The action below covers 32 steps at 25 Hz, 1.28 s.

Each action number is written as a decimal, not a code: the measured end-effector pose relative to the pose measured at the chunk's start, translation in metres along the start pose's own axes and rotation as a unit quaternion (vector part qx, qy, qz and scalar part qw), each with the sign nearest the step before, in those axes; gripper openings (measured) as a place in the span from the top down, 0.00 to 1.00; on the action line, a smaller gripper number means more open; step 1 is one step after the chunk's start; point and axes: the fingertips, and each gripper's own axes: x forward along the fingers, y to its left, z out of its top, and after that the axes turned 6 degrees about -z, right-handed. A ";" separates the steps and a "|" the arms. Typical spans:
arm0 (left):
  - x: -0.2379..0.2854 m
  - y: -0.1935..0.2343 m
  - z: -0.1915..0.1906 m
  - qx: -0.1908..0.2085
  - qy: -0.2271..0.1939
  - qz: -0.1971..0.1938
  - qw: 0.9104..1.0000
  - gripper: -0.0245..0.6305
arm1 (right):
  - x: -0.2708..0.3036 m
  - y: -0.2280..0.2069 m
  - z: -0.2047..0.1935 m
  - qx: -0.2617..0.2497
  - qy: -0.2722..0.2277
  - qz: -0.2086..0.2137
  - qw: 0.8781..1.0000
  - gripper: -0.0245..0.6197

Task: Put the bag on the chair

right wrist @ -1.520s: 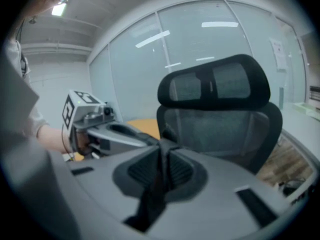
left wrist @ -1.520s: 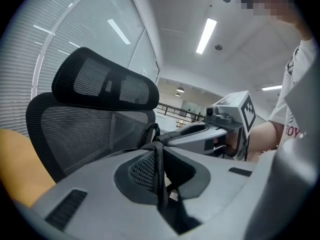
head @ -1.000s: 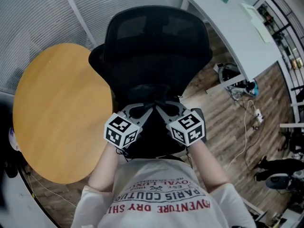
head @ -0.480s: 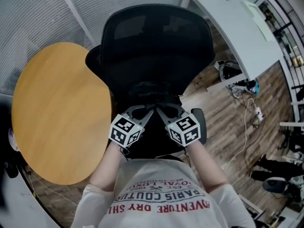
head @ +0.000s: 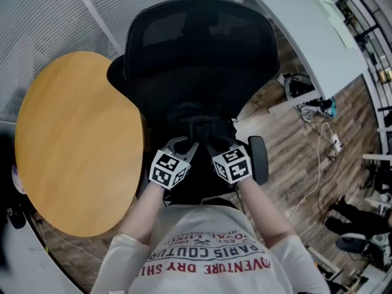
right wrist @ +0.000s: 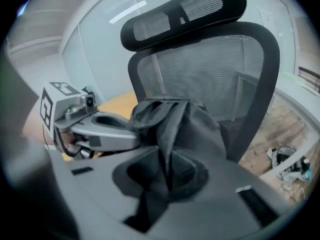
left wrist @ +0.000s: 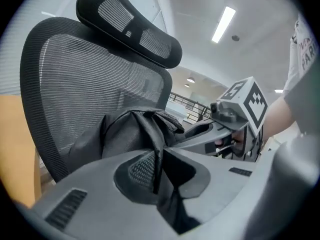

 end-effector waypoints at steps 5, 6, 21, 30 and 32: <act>0.005 -0.007 -0.003 -0.013 -0.022 -0.007 1.000 0.87 | 0.002 -0.004 -0.002 0.006 -0.003 -0.023 1.000 0.77; 0.006 -0.006 -0.006 -0.021 -0.020 -0.004 1.000 0.86 | 0.001 -0.005 -0.002 0.011 -0.008 -0.026 1.000 0.73; -0.036 -0.020 0.027 -0.015 -0.088 0.083 0.993 0.87 | -0.067 -0.013 0.030 -0.025 -0.109 -0.101 0.989 0.87; -0.079 -0.065 0.089 0.098 -0.130 0.134 0.978 0.91 | -0.148 0.009 0.084 -0.061 -0.232 -0.075 0.968 0.92; -0.091 -0.080 0.110 0.128 -0.151 0.130 0.972 0.91 | -0.165 0.015 0.099 -0.065 -0.261 -0.063 0.961 0.92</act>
